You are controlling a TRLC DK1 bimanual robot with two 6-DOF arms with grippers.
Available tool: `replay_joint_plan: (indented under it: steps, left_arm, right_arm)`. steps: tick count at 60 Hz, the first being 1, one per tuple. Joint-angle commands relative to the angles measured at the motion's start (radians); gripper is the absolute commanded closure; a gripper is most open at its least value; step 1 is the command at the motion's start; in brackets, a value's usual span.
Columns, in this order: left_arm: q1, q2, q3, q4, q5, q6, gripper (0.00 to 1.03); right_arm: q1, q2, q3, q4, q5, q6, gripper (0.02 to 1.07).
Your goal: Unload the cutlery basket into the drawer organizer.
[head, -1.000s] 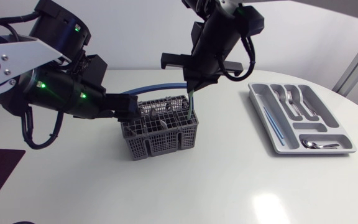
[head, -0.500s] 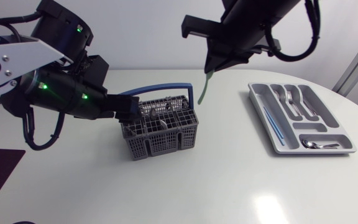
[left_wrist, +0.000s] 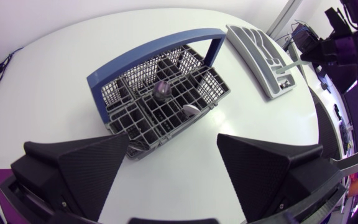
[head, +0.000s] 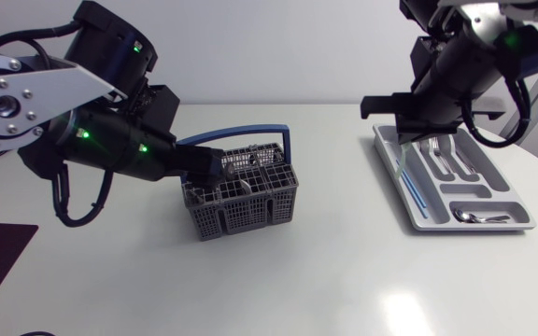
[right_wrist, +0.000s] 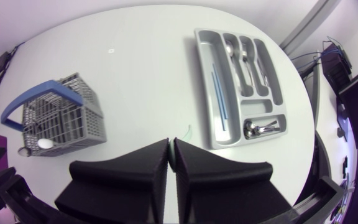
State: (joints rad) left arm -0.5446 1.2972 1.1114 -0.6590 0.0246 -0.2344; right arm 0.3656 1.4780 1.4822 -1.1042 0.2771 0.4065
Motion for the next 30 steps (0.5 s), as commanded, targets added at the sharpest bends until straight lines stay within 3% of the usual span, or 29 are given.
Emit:
replay_joint_plan:
  steps: [1, 13, 30]
  left_arm:
    - [-0.005, 0.019, -0.008, 0.009, -0.003, 0.020, 0.04]
    - [-0.009, 0.017, -0.015, 0.013, -0.003, 0.020, 0.04]
    - [-0.020, 0.017, -0.019, 0.013, -0.003, 0.020, 0.04]
  right_arm:
    - [-0.051, -0.015, -0.086, 0.038, 0.042, -0.043, 1.01]
    - [-0.197, -0.008, -0.234, 0.165, 0.148, -0.130, 1.01]
    - [-0.402, 0.071, -0.346, 0.391, 0.224, -0.270, 1.01]
